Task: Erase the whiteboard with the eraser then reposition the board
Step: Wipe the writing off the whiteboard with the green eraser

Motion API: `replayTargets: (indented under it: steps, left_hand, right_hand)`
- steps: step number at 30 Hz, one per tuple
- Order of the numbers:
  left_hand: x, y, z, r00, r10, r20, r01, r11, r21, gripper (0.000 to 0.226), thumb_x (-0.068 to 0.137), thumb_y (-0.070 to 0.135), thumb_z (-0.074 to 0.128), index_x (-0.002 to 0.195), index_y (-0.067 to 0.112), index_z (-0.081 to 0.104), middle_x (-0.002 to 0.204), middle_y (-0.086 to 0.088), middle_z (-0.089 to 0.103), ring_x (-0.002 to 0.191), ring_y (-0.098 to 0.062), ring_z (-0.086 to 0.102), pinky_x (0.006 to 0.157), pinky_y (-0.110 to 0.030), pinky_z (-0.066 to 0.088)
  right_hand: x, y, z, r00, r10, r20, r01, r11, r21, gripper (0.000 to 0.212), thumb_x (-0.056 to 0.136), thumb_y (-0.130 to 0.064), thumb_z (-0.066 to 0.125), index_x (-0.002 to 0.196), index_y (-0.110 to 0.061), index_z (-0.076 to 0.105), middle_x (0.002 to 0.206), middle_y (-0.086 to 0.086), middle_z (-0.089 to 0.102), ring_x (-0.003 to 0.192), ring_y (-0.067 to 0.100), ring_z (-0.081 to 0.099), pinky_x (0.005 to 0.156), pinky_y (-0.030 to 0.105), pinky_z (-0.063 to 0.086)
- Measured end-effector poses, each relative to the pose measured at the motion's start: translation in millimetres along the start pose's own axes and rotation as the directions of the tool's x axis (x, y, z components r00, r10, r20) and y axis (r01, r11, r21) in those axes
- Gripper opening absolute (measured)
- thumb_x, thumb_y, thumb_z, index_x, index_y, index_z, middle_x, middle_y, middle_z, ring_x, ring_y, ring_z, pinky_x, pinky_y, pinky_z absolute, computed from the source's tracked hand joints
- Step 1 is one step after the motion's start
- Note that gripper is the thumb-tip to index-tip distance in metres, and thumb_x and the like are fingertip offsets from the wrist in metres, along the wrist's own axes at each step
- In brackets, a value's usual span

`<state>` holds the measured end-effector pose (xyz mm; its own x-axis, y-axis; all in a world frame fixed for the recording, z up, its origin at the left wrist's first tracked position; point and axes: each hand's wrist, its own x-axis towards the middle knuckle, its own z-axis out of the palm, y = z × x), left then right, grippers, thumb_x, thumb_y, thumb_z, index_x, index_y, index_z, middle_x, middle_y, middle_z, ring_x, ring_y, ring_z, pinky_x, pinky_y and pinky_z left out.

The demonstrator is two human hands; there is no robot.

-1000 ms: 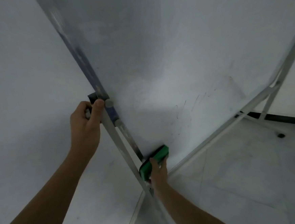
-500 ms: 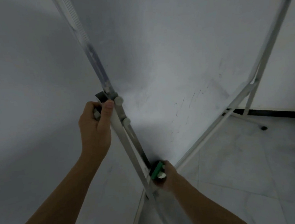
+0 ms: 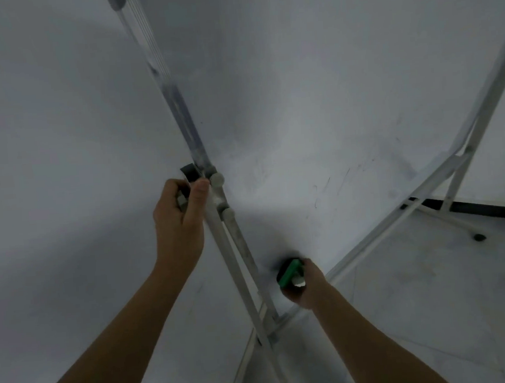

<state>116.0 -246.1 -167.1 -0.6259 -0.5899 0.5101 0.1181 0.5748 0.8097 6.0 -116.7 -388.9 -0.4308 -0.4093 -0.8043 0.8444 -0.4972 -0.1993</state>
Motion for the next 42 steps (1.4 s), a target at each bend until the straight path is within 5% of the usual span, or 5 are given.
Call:
replayTargets:
  steps: [8,13,22,37,42]
  left_hand:
    - [-3,4,6,0.999,-0.012,-0.042,0.015,0.998,0.061,0.024,0.088,0.050,0.045,0.081,0.027,0.050,0.068,0.000,0.049,0.061,-0.009,0.046,0.060,-0.041,0.045]
    - [-7,8,7,0.997,-0.037,-0.068,0.043,0.995,0.091,0.030,0.085,0.056,0.042,0.081,0.027,0.049,0.070,0.000,0.049,0.062,-0.008,0.046,0.060,-0.037,0.044]
    - [-16,23,24,0.979,0.035,-0.200,0.028,0.951,0.307,0.034,0.099,0.031,0.041,0.122,0.007,0.050,0.091,0.007,0.055,0.078,0.011,0.052,0.066,-0.002,0.038]
    - [4,49,54,0.922,0.026,-0.385,0.159,0.884,0.439,0.089,0.081,0.058,0.059,0.150,0.020,0.019,0.104,0.008,0.056,0.094,-0.017,0.060,0.091,-0.036,0.046]
    - [4,45,55,0.896,0.062,-0.439,0.181,0.853,0.490,0.081,0.086,0.050,0.060,0.150,0.015,0.022,0.101,0.006,0.055,0.089,-0.013,0.055,0.085,-0.028,0.038]
  right_hand:
    - [-35,7,33,0.706,-0.686,0.180,0.703,0.644,-0.303,0.063,0.098,-0.029,0.052,0.152,-0.032,0.021,0.143,-0.002,0.043,0.125,0.021,0.046,0.103,0.037,0.040]
    - [0,-22,0,1.000,0.007,-0.015,-0.010,0.973,-0.229,0.034,0.096,-0.032,0.053,0.121,-0.010,0.053,0.107,0.016,0.059,0.087,0.032,0.059,0.058,0.042,0.059]
    - [-24,-39,29,0.768,-0.620,0.162,0.634,0.700,-0.329,0.062,0.098,-0.032,0.052,0.152,-0.031,0.021,0.143,0.003,0.044,0.126,0.027,0.046,0.108,0.045,0.038]
    - [-10,-91,18,0.763,-0.633,0.132,0.615,0.647,-0.450,0.064,0.099,-0.032,0.050,0.153,-0.029,0.016,0.145,0.005,0.042,0.126,0.026,0.047,0.106,0.037,0.037]
    - [19,-93,-5,1.000,0.002,0.014,0.004,0.933,-0.360,0.037,0.096,-0.025,0.051,0.127,-0.006,0.053,0.098,0.017,0.060,0.080,0.031,0.060,0.054,0.038,0.058]
